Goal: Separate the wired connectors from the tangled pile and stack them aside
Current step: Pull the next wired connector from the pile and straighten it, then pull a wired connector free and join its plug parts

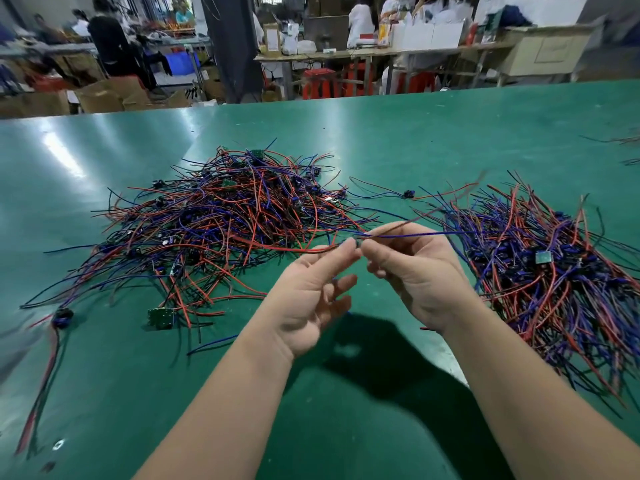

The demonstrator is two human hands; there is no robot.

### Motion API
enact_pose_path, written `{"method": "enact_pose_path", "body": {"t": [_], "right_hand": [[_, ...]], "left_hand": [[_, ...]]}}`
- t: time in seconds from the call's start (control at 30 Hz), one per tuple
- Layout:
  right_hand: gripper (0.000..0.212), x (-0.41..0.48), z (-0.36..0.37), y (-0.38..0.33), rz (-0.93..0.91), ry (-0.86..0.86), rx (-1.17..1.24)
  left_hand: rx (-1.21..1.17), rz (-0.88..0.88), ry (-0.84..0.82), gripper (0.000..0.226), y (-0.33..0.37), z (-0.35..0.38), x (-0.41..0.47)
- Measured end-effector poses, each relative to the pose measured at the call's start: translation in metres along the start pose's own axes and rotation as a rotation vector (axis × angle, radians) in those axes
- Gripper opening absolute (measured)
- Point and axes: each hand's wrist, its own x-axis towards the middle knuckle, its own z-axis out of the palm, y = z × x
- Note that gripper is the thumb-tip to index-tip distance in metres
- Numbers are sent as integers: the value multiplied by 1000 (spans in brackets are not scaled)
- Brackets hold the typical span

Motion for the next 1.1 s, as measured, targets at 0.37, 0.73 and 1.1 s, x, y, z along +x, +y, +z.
{"method": "enact_pose_path", "body": {"t": [0.37, 0.73, 1.1], "right_hand": [[16, 3, -16, -19, 211, -35, 215], [15, 5, -19, -14, 249, 196, -195], [7, 17, -55, -24, 61, 707, 126]], "left_hand": [[145, 107, -187, 23, -5, 4, -2], [503, 31, -176, 19, -21, 0, 0], [237, 27, -96, 24, -28, 18, -4]]}}
